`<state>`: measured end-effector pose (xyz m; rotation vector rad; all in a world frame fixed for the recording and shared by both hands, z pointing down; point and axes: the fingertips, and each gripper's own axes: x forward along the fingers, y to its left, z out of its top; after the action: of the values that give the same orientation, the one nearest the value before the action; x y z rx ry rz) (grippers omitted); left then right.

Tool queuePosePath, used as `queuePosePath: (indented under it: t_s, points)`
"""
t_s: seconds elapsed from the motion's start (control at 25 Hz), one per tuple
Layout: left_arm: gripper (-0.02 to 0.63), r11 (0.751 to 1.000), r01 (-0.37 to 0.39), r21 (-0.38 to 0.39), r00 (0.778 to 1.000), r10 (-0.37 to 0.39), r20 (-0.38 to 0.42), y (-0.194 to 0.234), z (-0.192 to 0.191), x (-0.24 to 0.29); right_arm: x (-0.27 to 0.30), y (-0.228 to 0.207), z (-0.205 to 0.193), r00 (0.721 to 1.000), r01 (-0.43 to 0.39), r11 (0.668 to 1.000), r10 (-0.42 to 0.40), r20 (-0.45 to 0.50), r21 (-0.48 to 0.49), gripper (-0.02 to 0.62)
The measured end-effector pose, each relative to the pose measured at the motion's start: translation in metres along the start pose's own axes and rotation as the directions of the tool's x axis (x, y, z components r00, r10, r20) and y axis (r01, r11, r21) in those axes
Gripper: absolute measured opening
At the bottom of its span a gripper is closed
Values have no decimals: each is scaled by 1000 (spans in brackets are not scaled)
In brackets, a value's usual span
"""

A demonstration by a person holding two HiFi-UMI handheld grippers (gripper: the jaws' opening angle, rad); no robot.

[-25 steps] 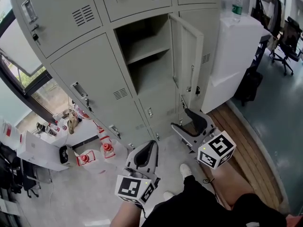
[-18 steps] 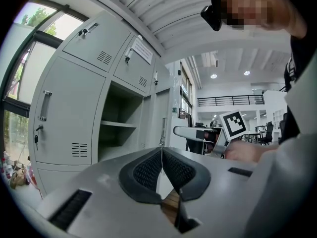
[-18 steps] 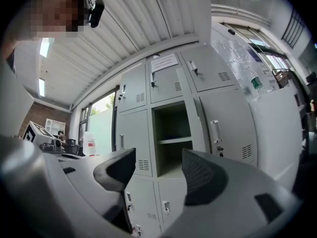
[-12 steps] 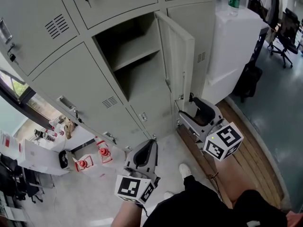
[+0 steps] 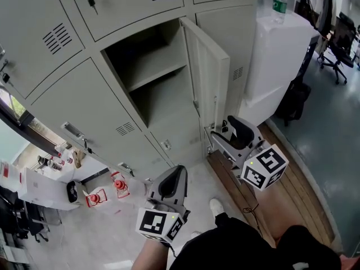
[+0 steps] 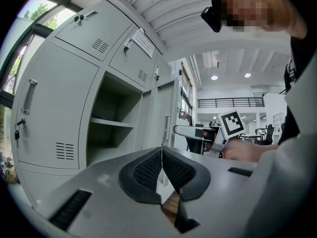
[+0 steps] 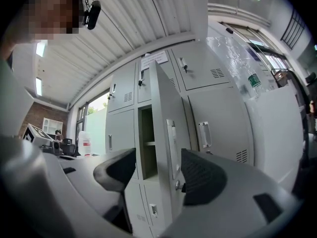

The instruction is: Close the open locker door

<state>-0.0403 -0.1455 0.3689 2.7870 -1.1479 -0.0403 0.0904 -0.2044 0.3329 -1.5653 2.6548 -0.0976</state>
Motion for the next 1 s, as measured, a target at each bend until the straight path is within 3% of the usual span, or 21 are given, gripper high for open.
queuePosePath:
  t_s: [0.6,0.8,1.0]
  points:
    - [18,999,-46,0,999,46,20,14,5,15,25,-6,3,998,-65,998,65,-9,1,321]
    - [18,997,-76,-3,997,76,23,23,6,12,34,3,1,994,-109,994,109,-16,-14,196]
    - [18,994,-110,-3,994,110,25,35,7,8,54,29,-3,982,-184,979,181,-51,-84,193]
